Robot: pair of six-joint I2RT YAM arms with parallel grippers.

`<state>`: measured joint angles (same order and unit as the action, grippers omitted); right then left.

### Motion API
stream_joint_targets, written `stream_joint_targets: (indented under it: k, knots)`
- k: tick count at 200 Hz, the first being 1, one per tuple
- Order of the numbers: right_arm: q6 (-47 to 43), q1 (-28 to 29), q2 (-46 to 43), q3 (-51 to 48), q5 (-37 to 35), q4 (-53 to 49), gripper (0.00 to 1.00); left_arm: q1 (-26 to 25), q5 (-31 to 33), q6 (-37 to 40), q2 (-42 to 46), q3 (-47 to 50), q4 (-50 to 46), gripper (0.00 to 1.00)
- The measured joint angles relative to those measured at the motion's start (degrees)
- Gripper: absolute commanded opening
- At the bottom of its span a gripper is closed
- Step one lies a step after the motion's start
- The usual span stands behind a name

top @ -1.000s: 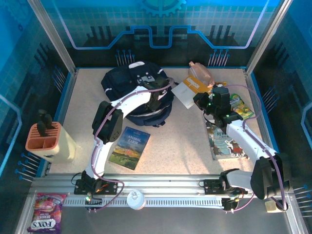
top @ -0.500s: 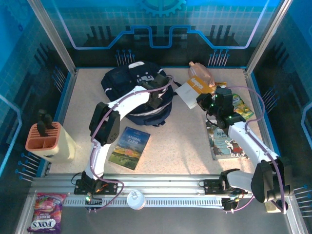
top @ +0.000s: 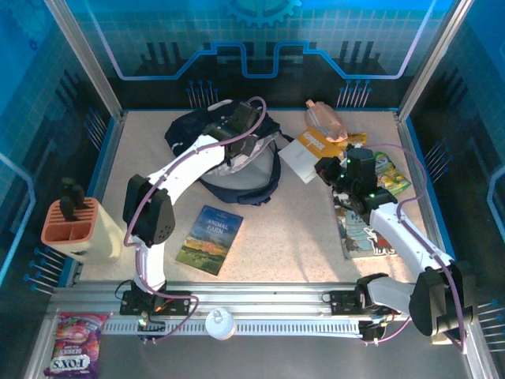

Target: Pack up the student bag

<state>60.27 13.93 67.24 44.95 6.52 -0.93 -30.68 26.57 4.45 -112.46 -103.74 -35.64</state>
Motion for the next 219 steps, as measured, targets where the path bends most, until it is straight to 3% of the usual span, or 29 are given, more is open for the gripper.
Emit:
stream_joint_targets:
  k: [62, 101, 189, 219]
  knots:
    - [6.08, 7.52, 13.70, 2.49, 6.01, 9.90, 0.05, 0.00, -3.91, -2.47, 0.09, -0.39, 1.09, 0.00]
    - [10.49, 9.07, 24.26, 8.28, 7.54, 17.51, 0.06, 0.15, -5.20, -3.10, 1.11, -0.37, 1.29, 0.00]
    - [16.92, 13.14, 45.29, 22.10, 4.37, 22.36, 0.08, 0.26, -6.97, -5.03, 3.54, -0.37, 1.42, 0.00]
    - [18.18, 14.58, 51.32, 29.11, 1.88, 21.09, 0.17, 0.76, -7.39, -6.10, 3.56, -0.37, 1.46, 0.00]
